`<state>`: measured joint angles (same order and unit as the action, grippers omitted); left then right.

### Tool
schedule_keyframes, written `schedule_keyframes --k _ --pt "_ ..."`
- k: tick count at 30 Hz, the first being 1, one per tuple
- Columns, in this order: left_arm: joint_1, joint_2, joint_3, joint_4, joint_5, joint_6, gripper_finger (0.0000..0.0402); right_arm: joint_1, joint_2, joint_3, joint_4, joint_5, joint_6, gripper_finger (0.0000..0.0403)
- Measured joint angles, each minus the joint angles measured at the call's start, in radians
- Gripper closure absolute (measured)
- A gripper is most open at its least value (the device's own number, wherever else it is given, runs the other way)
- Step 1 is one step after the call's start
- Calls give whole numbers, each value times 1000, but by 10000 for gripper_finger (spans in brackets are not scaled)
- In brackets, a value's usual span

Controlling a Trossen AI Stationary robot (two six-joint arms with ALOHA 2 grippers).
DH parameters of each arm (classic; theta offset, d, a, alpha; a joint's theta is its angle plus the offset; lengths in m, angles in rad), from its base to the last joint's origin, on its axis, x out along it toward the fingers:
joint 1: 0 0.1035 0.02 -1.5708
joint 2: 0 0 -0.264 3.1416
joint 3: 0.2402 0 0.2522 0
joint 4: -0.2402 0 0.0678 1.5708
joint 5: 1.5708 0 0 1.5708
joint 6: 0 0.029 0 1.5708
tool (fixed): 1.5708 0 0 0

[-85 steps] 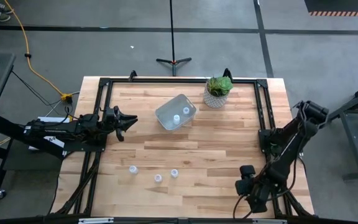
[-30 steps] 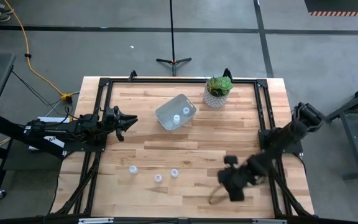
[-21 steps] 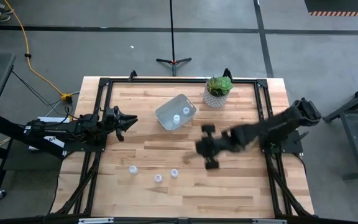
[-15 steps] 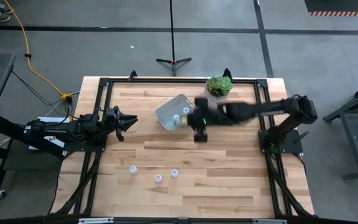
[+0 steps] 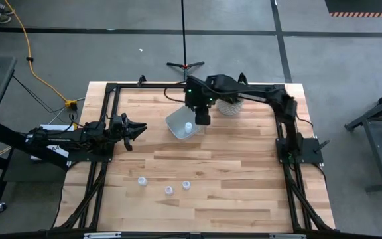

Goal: Pick and place pill bottles into a basket
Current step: Put the yellow medicine bottle into the white bin

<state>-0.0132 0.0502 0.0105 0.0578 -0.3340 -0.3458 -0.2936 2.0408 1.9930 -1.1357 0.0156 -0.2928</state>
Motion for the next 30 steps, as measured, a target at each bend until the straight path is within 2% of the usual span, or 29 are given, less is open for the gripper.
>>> schedule_keyframes --k 6,14,30 --pt "0 0 0 0 0 0 282 10 56 13 -27 -74 -1 289" --pt "0 0 0 0 0 0 282 54 58 -56 -7 -78 3 289" --pt "0 0 0 0 0 0 282 65 59 -261 200 -71 30 289"
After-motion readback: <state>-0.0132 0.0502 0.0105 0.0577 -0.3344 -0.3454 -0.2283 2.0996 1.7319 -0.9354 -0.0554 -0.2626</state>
